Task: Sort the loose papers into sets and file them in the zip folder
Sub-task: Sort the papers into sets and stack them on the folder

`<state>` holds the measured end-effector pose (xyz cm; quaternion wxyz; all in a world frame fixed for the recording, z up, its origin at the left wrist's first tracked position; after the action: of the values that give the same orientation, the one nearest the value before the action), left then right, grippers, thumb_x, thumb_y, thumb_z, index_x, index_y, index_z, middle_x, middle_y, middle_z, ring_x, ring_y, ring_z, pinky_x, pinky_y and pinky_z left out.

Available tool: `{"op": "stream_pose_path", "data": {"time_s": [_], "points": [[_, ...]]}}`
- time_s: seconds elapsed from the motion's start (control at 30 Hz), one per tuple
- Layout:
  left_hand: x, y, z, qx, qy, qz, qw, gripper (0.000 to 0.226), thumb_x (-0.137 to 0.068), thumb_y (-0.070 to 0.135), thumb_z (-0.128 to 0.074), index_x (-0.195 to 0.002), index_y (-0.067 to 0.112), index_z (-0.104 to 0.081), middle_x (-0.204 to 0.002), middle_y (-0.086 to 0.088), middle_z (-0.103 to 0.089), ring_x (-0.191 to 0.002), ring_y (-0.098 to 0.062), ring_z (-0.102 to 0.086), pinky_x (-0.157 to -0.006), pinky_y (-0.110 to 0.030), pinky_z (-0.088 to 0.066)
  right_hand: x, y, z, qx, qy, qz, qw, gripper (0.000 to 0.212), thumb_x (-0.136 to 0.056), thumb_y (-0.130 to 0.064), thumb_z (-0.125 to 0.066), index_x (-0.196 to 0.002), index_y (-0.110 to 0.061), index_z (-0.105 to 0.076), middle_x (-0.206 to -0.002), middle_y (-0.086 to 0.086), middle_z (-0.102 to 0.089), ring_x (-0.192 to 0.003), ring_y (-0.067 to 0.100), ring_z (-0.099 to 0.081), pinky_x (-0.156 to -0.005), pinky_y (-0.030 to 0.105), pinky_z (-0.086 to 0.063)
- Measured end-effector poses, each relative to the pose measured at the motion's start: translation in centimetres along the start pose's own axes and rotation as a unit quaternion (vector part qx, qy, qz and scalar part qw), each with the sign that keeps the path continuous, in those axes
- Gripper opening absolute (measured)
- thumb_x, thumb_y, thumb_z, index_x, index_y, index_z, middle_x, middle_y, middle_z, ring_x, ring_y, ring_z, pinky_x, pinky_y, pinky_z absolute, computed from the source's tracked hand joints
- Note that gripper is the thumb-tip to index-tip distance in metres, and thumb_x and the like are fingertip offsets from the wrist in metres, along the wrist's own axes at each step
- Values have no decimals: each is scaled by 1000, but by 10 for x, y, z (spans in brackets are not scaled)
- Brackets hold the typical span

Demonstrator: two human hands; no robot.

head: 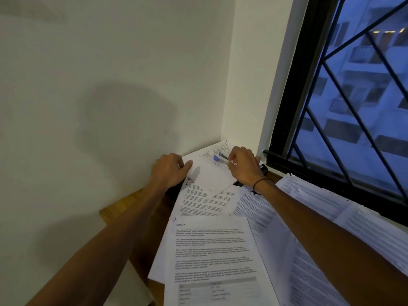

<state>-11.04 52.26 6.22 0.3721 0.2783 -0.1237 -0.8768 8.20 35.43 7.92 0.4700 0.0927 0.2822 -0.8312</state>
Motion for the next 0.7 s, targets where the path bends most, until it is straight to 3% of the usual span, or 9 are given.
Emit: {"op": "stream_pose_path", "data": {"time_s": [0.1, 0.23, 0.33, 0.4, 0.47, 0.57, 0.7], "points": [[21, -21, -7, -24, -58, 30, 998, 69, -86, 73, -57, -57, 10, -62, -51, 0, -59, -52, -19, -61, -55, -25, -42, 14, 0, 0, 0, -24, -16, 1000, 9, -96, -22, -61, -87, -21, -58, -92, -1, -65, -96, 25, -60, -94, 45, -41], [38, -19, -14, 31, -145, 38, 988, 68, -84, 74, -62, -59, 10, -67, -54, -1, -67, -50, -16, -65, -51, -23, -44, 31, 5, -10, 19, -78, -50, 996, 15, -93, -30, -66, -87, -25, -53, -95, -2, -64, -102, 26, -57, -99, 47, -37], [45, -14, -24, 40, -215, 45, 975, 59, -78, 69, -73, -75, 11, -78, -67, 0, -76, -64, -12, -73, -66, -27, -57, 47, 7, -27, 55, -170, -43, 983, 21, -93, -38, -66, -100, -25, -51, -116, 2, -56, -118, 27, -46, -104, 50, -31], [52, -11, -31, 113, -255, 75, 957, 42, -78, 52, -84, -84, 10, -79, -77, 1, -78, -70, -10, -74, -72, -26, -60, 53, 7, -31, 67, -194, -41, 978, 21, -93, -37, -65, -104, -27, -49, -125, 3, -50, -125, 28, -41, -108, 54, -28], [61, -7, -36, 203, -295, 102, 928, 29, -80, 32, -87, -91, 6, -79, -82, 1, -78, -70, -9, -72, -66, -22, -57, 54, 7, -30, 66, -203, -42, 976, 22, -93, -35, -65, -106, -28, -49, -127, 4, -49, -127, 29, -39, -108, 54, -27], [75, -2, -38, 265, -341, 103, 896, 26, -83, 26, -85, -96, 5, -79, -86, 1, -79, -72, -7, -67, -61, -18, -51, 57, 9, -29, 73, -231, -44, 969, 30, -91, -40, -67, -111, -30, -47, -129, 3, -47, -127, 28, -38, -103, 51, -28], [82, 5, -34, 356, -335, 77, 869, 21, -83, 12, -83, -95, 2, -69, -102, -9, -79, -99, -22, -76, -88, -34, -61, 62, 17, -27, 50, -250, -48, 966, 47, -86, -43, -74, -122, -31, -44, -131, 4, -44, -127, 27, -35, -101, 50, -29]]}}
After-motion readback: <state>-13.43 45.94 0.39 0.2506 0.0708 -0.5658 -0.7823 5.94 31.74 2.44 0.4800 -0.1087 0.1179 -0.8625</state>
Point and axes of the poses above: each hand's wrist, its own x-axis away from the middle knuckle, its own z-axis out of the back of the hand, y = z × x, the point moved 9 cm from there along -x, towards the middle knuckle
